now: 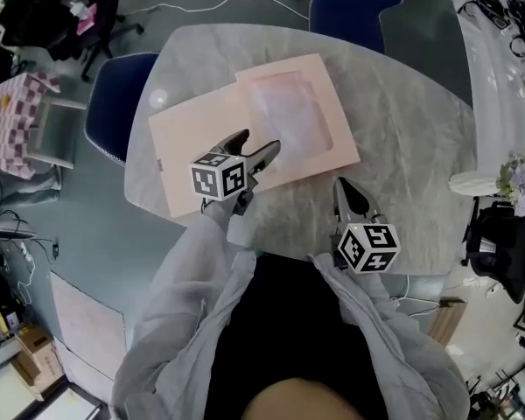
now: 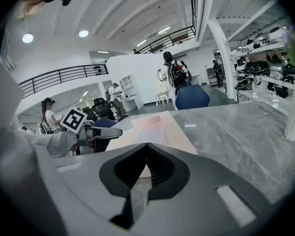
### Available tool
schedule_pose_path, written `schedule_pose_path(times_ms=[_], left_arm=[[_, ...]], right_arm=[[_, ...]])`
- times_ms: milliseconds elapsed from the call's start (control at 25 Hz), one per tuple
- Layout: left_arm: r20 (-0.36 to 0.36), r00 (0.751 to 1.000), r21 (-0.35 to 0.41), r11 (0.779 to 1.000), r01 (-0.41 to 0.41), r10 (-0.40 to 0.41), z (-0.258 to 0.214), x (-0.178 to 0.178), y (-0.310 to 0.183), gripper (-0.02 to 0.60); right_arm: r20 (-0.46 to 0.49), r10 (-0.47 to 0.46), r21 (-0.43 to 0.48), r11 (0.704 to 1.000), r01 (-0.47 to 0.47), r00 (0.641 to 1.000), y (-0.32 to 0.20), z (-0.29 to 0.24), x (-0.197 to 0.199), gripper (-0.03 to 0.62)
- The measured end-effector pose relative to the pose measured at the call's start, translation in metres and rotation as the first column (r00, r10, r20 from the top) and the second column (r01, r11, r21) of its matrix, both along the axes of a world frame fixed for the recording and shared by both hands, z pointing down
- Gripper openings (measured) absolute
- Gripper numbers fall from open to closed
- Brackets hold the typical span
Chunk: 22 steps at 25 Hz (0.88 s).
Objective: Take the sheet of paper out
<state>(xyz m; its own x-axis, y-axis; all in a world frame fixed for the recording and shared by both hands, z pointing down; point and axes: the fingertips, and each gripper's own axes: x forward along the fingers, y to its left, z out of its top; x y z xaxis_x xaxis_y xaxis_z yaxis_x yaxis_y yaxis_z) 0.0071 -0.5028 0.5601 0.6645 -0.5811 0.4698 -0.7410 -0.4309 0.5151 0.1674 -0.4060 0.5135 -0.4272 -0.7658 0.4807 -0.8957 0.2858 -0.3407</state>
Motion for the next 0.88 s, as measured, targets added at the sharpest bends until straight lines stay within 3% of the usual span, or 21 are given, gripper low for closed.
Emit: schedule_pose_path(times_ms=[240, 600, 880], left_arm=[[0.093, 0.995, -0.07, 0.997, 0.028, -0.021, 0.033, 0.0, -0.019, 0.326], [0.235, 0.971, -0.088, 0.994, 0.059, -0.037, 0.059, -0.006, -0.048, 0.26], [0.295, 0.954, -0.096, 0.992, 0.079, -0.048, 0.069, -0.004, -0.061, 0.201]], right_arm=[[0.017, -0.02, -0.025, 0.999, 0.021, 1.0, -0.014, 0.013, 0.001, 0.009], [0.039, -0.032, -0.045, 0.998, 0.033, 0.999, -0.032, 0.025, 0.004, 0.009], [0.043, -0.043, -0.065, 0.997, 0.045, 0.998, -0.037, 0.033, 0.006, 0.009]])
